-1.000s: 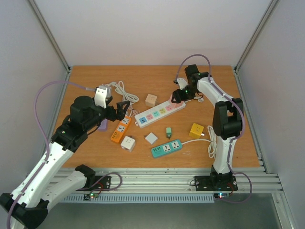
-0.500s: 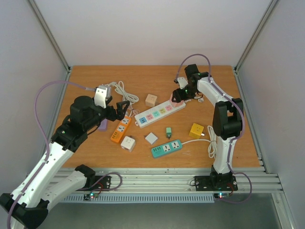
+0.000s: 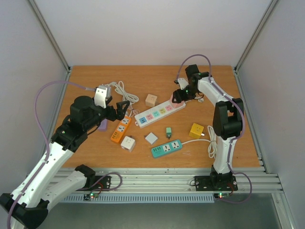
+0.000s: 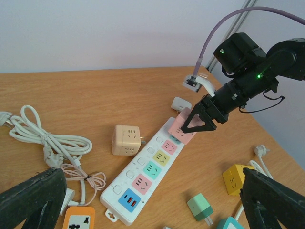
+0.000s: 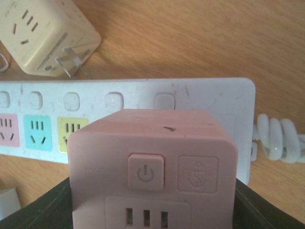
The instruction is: Insert the plug
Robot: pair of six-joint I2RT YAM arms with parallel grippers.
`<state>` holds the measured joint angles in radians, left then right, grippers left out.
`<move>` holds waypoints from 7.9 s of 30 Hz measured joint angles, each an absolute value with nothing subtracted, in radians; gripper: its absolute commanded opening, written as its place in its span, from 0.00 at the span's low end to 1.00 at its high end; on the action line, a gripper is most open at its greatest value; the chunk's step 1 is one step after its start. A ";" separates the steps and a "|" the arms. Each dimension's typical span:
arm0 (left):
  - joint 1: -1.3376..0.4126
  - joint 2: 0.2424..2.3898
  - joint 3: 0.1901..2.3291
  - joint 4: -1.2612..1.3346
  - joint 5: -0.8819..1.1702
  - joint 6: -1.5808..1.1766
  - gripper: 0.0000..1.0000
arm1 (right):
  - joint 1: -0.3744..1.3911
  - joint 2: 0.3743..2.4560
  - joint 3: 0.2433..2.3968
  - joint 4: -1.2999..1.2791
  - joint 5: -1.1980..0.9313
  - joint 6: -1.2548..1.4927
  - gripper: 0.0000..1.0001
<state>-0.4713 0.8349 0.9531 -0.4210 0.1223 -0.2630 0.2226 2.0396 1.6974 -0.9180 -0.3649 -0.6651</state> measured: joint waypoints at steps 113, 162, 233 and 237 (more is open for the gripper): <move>-0.471 0.901 0.931 -0.474 0.074 -0.249 0.99 | 0.409 1.789 1.381 -0.778 0.035 -0.280 0.80; -0.471 0.839 0.900 -0.530 0.213 -0.368 0.99 | 0.427 1.758 1.411 -0.866 0.001 -0.194 0.90; -0.442 0.788 0.836 -0.404 0.446 -0.574 0.99 | 0.423 1.092 0.909 -0.695 -0.339 0.156 0.50; -0.442 0.834 0.835 -0.335 0.564 -0.642 0.99 | 0.451 1.073 0.915 -0.584 -0.526 0.159 0.51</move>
